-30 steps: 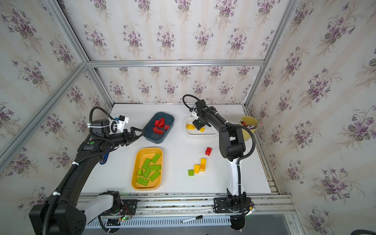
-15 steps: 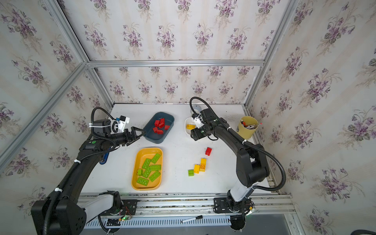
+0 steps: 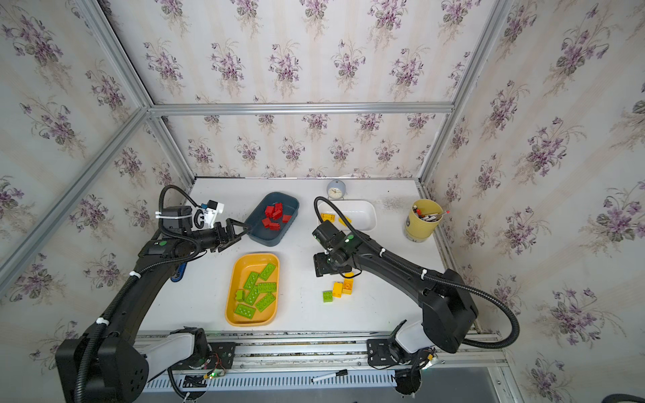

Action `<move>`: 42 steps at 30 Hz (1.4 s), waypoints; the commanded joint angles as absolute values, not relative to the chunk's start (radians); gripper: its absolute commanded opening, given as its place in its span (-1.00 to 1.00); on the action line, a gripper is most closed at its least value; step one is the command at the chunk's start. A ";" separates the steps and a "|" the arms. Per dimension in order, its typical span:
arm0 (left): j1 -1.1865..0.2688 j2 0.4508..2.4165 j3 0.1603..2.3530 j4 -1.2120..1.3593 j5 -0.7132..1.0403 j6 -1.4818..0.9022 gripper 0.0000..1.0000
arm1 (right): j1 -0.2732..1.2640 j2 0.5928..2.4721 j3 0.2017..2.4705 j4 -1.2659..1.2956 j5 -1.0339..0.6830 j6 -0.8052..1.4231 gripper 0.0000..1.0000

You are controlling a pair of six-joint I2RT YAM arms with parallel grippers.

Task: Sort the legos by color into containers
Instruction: 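Return the right gripper to the pile and grasp a lime-green 2x2 brick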

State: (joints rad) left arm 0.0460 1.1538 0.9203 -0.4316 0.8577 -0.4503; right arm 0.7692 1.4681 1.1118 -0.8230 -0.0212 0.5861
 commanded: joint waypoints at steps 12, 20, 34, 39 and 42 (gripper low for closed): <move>0.041 1.140 0.930 -0.483 0.873 -0.407 0.99 | 0.893 1.366 0.950 -0.867 -0.012 0.708 0.48; 0.020 1.143 0.957 -0.523 0.857 -0.404 0.99 | 1.008 1.407 0.877 -0.793 0.070 0.803 0.45; 0.000 1.143 0.972 -0.559 0.848 -0.385 0.99 | 1.033 1.586 0.871 -0.648 0.179 0.849 0.16; -0.002 1.158 0.983 -0.574 0.853 -0.372 0.99 | 1.031 1.656 0.884 -0.642 0.226 0.873 0.05; -0.002 1.159 0.990 -0.584 0.850 -0.361 0.99 | 1.031 1.681 0.897 -0.631 0.239 0.885 -0.03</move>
State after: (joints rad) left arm -0.0013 1.1561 0.9802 -0.5716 0.8425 -0.3866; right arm 1.0325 1.6531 0.9005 -0.6250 0.1917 0.8642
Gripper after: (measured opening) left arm 0.993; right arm 0.494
